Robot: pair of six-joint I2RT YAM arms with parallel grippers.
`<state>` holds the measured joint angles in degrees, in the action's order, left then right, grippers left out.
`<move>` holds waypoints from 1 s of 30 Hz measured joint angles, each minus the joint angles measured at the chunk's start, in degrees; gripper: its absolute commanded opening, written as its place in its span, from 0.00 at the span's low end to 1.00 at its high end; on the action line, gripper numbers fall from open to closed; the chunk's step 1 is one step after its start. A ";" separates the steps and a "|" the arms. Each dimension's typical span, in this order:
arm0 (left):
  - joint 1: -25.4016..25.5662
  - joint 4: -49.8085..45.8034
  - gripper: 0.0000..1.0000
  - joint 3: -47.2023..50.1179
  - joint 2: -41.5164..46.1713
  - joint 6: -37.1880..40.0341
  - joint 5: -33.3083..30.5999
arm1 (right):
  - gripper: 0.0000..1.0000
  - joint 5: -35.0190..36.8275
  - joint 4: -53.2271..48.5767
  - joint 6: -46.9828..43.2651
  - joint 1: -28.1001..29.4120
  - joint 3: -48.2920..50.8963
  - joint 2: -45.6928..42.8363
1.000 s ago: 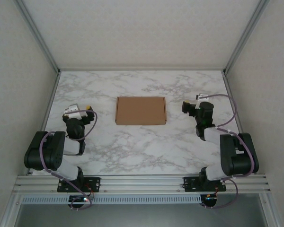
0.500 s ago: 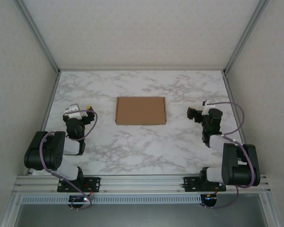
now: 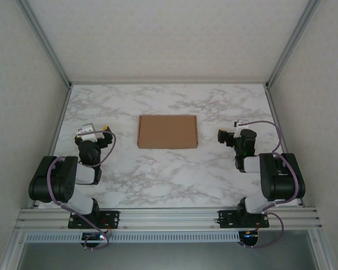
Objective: Fold the paper box
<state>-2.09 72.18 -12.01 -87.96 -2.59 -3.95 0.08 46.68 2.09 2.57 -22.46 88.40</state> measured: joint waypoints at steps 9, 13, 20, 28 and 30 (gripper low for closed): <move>0.00 0.02 1.00 0.00 0.00 0.00 0.15 | 0.99 1.62 -0.26 -0.44 0.74 0.00 0.00; 0.00 0.02 1.00 0.00 0.00 0.00 0.15 | 0.99 1.77 -0.28 -0.55 0.74 0.00 0.00; -1.55 0.04 1.00 0.00 0.00 0.02 4.11 | 0.99 1.64 -0.68 -0.63 0.66 0.00 0.00; -1.84 0.04 1.00 0.00 0.00 0.02 6.36 | 0.99 1.38 -0.83 -0.63 0.42 0.00 0.00; -1.84 0.04 1.00 0.00 0.00 0.02 6.40 | 0.99 1.38 -0.83 -0.63 0.42 0.00 0.00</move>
<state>-3.92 72.23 -12.01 -87.96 -2.57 2.46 1.45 45.84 1.45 2.98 -22.46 88.40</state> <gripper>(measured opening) 0.995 0.990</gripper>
